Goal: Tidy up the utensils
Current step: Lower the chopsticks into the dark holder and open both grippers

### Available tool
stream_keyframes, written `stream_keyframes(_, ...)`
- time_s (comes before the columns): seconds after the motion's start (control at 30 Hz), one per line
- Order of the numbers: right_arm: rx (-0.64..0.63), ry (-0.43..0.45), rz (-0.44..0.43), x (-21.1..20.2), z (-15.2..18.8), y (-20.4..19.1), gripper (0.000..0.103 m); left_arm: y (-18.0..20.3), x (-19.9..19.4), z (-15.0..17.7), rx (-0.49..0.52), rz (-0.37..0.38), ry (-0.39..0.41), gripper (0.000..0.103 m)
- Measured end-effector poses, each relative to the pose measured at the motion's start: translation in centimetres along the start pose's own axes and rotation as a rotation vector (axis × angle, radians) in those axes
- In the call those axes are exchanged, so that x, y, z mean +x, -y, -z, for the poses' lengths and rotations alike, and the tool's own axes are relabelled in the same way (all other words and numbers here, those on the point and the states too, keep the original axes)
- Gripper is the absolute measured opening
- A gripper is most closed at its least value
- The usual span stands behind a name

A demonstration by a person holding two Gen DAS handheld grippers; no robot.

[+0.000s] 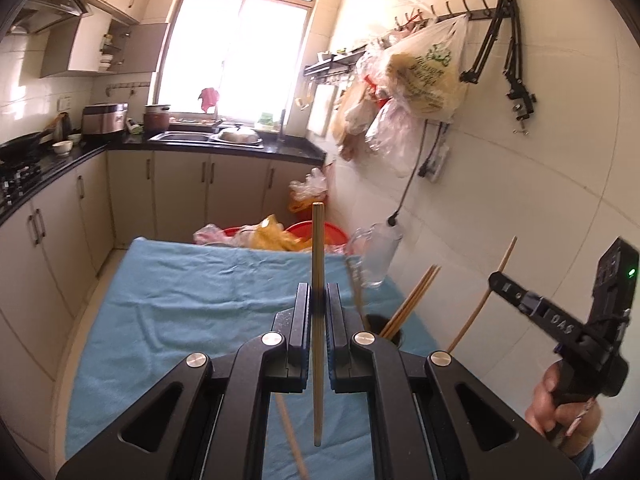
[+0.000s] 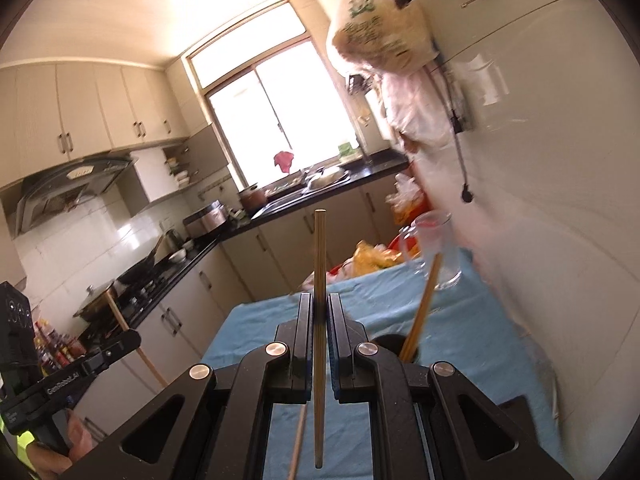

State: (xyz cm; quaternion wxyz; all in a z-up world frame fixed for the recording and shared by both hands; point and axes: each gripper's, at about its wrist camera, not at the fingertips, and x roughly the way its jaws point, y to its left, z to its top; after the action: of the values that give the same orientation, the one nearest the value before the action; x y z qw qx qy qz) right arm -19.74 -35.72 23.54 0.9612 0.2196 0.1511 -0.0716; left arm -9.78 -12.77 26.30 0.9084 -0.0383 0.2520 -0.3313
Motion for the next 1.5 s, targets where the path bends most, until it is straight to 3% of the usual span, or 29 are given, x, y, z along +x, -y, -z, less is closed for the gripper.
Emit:
stream_keyframes(0.4, 0.061, 0.086, 0.102, 1.1, -4.4, 4.3, 0.007, 4.6, 5.7, -4.7, 0.004, 0.1, 0.039, 0.006)
stream_keyframes(0.6, 0.065, 0.098, 0.137, 3.1, -5.5, 5.2, 0.007, 5.3, 9.9, -5.6, -0.024, 0.132, 0.03, 0.006)
stream_keyframes(1.0, 0.069, 0.019, 0.177, 7.9, -3.9, 7.9, 0.007, 5.6, 16.4, -2.7, 0.017, 0.12, -0.013, 0.006)
stream_keyframes(1.5, 0.101, -0.102, 0.154, 10.4, -1.1, 9.2, 0.009, 4.4, 18.8, 0.1, 0.022, 0.085, -0.105, 0.006)
